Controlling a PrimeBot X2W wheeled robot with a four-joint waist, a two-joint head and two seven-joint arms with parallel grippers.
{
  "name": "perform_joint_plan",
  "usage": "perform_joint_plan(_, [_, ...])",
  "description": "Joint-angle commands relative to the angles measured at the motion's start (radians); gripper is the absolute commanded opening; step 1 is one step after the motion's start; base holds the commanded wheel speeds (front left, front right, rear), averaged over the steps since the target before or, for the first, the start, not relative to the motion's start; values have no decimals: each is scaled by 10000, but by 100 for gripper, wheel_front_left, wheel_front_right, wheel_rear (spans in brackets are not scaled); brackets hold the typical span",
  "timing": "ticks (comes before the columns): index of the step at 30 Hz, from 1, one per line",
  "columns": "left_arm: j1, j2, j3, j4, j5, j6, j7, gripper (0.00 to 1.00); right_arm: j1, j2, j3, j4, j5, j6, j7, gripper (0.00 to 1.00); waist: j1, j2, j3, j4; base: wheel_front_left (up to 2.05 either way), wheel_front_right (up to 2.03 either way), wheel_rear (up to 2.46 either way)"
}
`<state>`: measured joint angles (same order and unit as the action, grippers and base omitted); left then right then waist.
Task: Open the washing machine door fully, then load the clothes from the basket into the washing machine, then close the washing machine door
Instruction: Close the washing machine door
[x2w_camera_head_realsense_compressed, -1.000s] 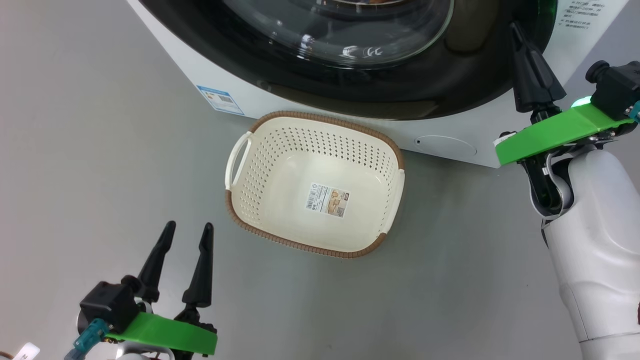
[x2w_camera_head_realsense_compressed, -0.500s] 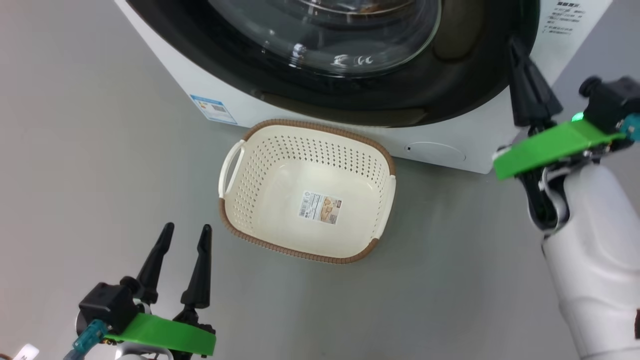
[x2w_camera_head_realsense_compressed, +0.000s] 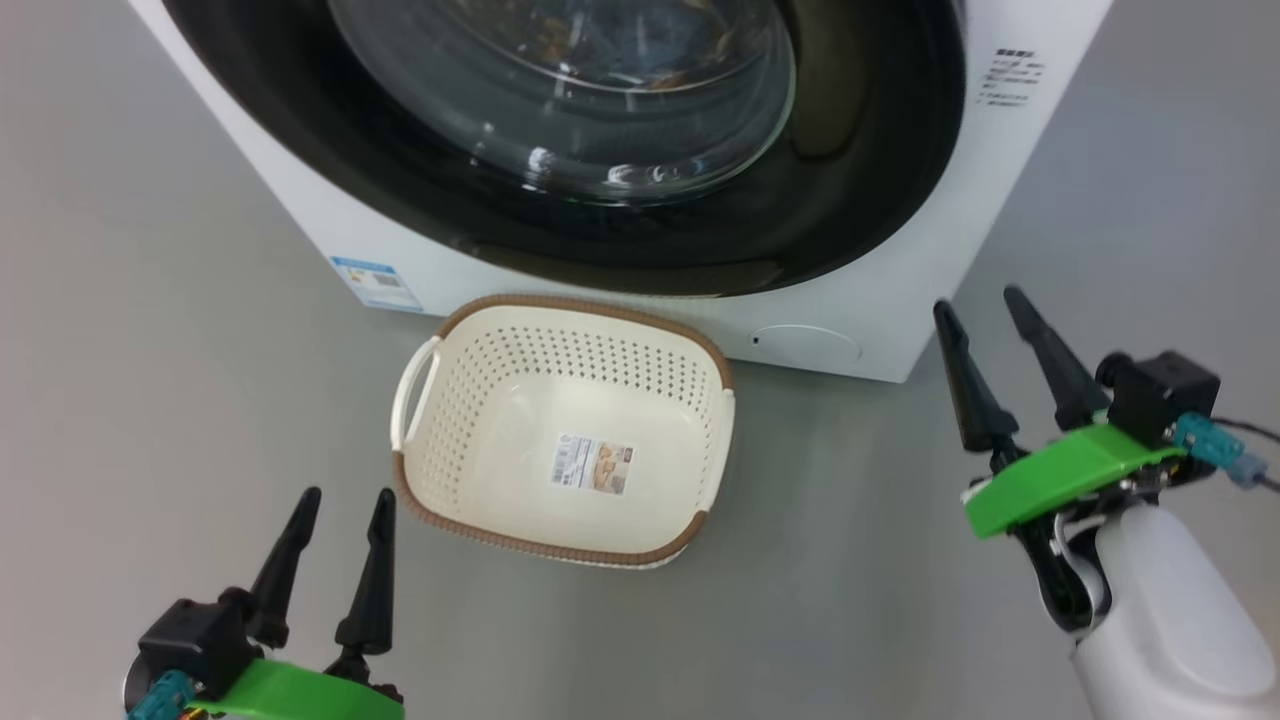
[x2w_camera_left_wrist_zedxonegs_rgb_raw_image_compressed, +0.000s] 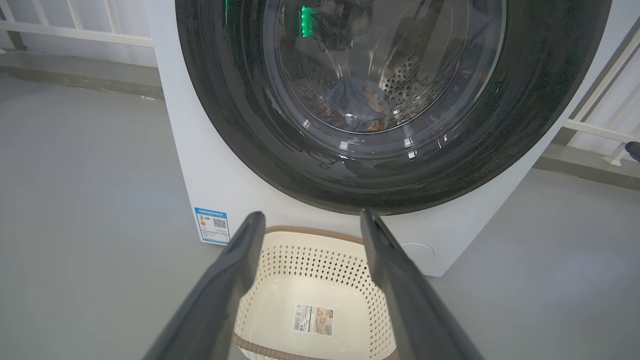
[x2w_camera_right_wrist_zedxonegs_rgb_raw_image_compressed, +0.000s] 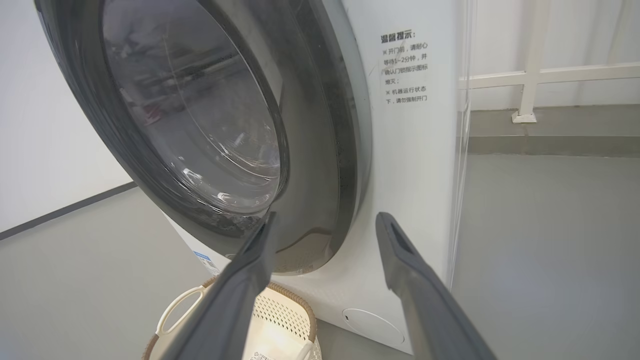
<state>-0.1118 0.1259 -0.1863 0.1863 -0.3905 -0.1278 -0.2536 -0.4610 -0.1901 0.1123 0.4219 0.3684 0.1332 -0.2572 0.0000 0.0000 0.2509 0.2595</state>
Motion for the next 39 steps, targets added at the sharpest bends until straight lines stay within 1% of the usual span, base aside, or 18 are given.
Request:
perform_joint_plan(1, [-11, 283, 389, -155, 28, -29, -82, 100, 269, 59, 141, -302, -1, -25, -46, 100, 0, 0, -299, -303, 0, 0, 0])
perform_joint_plan(9, [322, 436, 666, 28, 45, -29, -82, 100, 1655, 57, -166, -585, -25, -25, -46, 100, 0, 0, -858, -865, 0, 0, 0])
perform_joint_plan(17, [571, 599, 808, 138, -132, -29, -82, 100, 2880, 90, -690, -821, -47, -25, -46, 100, 0, 0, -1235, -1429, 0, 0, 0])
perform_joint_plan(31, [813, 754, 976, 249, -68, -29, -82, 100, 3773, 79, -1192, -975, -134, -25, -46, 100, 0, 0, -1554, -2124, 0, 0, 0])
perform_joint_plan(39, [877, 677, 1162, 232, 71, -29, -82, 100, 3991, 107, -1432, -1085, -137, -25, -46, 100, 0, 0, -1563, -2379, 0, 0, 0])
